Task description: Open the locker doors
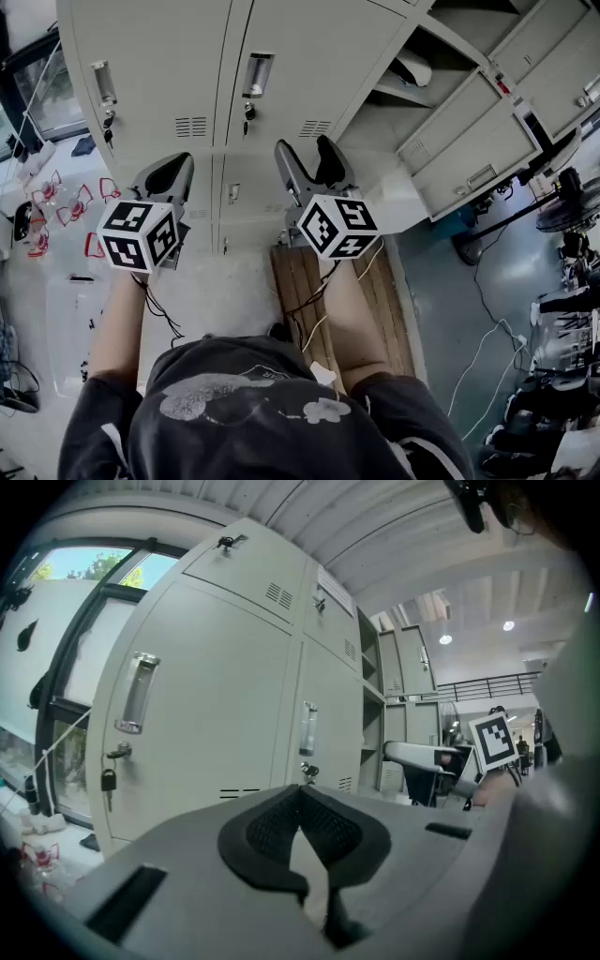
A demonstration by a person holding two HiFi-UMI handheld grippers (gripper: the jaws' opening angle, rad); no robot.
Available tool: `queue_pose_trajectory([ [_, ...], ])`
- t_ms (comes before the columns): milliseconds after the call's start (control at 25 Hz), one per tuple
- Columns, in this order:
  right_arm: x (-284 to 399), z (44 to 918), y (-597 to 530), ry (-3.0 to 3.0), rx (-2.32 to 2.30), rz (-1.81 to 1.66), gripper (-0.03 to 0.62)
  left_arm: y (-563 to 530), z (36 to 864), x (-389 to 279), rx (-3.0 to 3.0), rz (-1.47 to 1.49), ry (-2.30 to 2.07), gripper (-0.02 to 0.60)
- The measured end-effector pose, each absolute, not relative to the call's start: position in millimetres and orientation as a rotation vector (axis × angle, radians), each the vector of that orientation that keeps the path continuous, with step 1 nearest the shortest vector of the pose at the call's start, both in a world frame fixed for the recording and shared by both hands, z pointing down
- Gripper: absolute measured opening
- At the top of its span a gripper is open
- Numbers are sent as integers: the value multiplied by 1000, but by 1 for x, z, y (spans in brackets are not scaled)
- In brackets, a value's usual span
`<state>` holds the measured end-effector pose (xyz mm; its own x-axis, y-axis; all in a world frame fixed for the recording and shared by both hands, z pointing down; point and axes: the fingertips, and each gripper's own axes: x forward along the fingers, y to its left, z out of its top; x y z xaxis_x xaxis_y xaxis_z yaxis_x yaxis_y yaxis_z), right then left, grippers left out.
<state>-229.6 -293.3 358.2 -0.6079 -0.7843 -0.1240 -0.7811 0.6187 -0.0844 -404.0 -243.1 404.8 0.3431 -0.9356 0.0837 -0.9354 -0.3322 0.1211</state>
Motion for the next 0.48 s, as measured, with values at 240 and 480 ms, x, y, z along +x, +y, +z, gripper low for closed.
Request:
queue_pose_trajectory([
  [240, -275, 369, -287, 2680, -1316, -91, 325, -231, 413, -443, 2443, 26, -1716, 9],
  [480, -306, 370, -296, 2742, -1288, -75, 325, -237, 418, -456, 2426, 14, -1713, 9],
])
